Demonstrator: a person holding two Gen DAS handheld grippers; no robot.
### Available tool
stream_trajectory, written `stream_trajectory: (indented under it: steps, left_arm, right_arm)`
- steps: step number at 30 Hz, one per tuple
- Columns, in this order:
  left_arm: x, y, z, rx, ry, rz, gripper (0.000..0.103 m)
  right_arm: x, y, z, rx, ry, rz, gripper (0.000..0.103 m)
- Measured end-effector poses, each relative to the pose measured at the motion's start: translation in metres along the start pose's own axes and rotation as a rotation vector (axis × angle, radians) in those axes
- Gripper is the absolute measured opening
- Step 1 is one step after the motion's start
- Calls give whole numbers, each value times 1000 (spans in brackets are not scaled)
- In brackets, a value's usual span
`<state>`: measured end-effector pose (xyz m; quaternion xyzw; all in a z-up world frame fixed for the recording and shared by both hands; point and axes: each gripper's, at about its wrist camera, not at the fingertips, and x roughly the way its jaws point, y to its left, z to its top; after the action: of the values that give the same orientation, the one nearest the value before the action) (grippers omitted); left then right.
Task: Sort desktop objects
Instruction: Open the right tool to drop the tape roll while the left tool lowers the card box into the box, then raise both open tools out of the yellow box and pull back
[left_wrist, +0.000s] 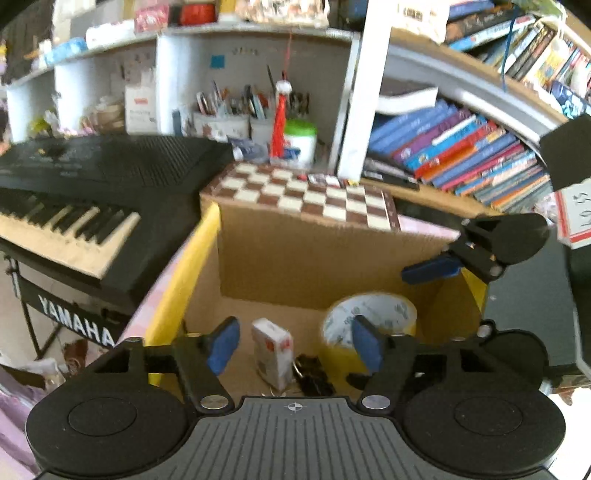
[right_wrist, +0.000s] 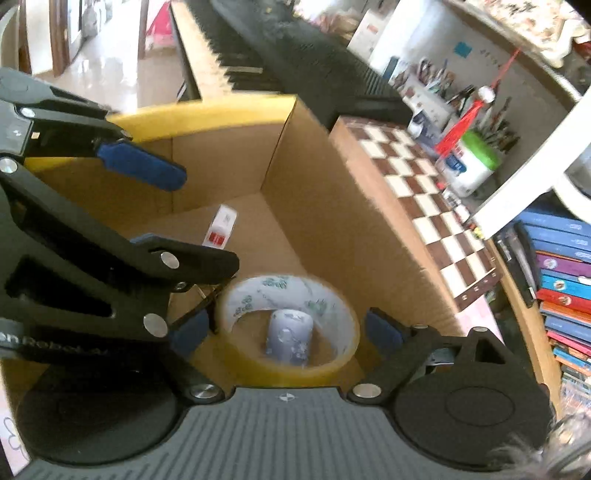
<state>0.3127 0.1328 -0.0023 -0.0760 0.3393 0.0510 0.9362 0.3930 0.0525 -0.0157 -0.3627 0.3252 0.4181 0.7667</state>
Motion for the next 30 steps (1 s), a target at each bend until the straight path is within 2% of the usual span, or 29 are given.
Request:
stream_trajectory:
  steps: [2, 9, 15, 22, 30]
  left_arm:
    - [-11, 0, 1, 5, -40, -3, 85]
    - [-51, -3, 3, 22, -154, -7, 87]
    - [-84, 0, -2, 7, -229, 4, 93]
    - [-117, 9, -15, -27, -267, -1, 94]
    - [-151, 14, -43, -23, -271, 6, 95]
  right_arm:
    - [-11, -1, -2, 16, -33, -18, 92]
    - [-56, -3, -12, 126, -149, -75, 92]
    - [-101, 1, -27, 235, -251, -130, 92]
    - [-146, 14, -48, 371, -347, -193, 92]
    - [-184, 43, -78, 481, -400, -256, 91]
